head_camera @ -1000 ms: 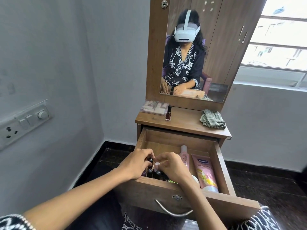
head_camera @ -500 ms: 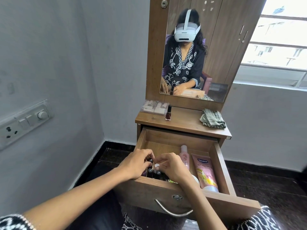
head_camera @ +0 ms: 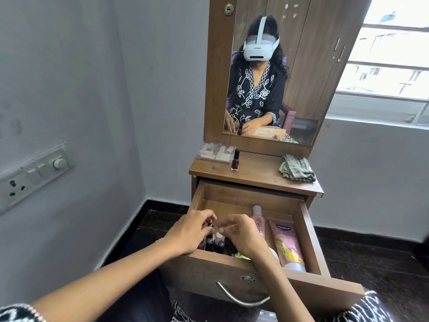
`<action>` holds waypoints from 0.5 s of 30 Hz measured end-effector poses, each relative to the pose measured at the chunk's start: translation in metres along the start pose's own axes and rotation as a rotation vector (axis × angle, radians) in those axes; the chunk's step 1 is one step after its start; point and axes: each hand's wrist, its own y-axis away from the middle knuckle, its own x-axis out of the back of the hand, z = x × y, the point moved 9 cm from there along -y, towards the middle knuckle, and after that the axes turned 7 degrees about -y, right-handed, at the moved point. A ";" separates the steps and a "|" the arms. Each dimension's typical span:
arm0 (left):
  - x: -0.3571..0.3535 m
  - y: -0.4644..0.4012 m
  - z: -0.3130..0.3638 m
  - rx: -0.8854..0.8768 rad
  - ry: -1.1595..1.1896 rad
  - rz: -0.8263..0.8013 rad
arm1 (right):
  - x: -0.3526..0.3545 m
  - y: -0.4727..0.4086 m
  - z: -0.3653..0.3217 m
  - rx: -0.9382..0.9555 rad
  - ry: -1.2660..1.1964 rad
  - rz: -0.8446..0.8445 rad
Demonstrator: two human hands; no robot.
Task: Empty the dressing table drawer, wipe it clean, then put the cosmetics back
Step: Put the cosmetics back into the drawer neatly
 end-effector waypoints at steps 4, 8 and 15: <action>0.011 0.003 0.005 -0.040 -0.041 0.095 | 0.023 0.003 -0.006 0.038 -0.111 0.219; 0.022 -0.002 0.011 -0.079 0.004 0.177 | 0.052 0.004 -0.004 0.063 -0.327 0.415; 0.060 -0.059 0.026 -0.045 0.249 0.361 | 0.096 -0.044 -0.014 0.079 -0.382 0.501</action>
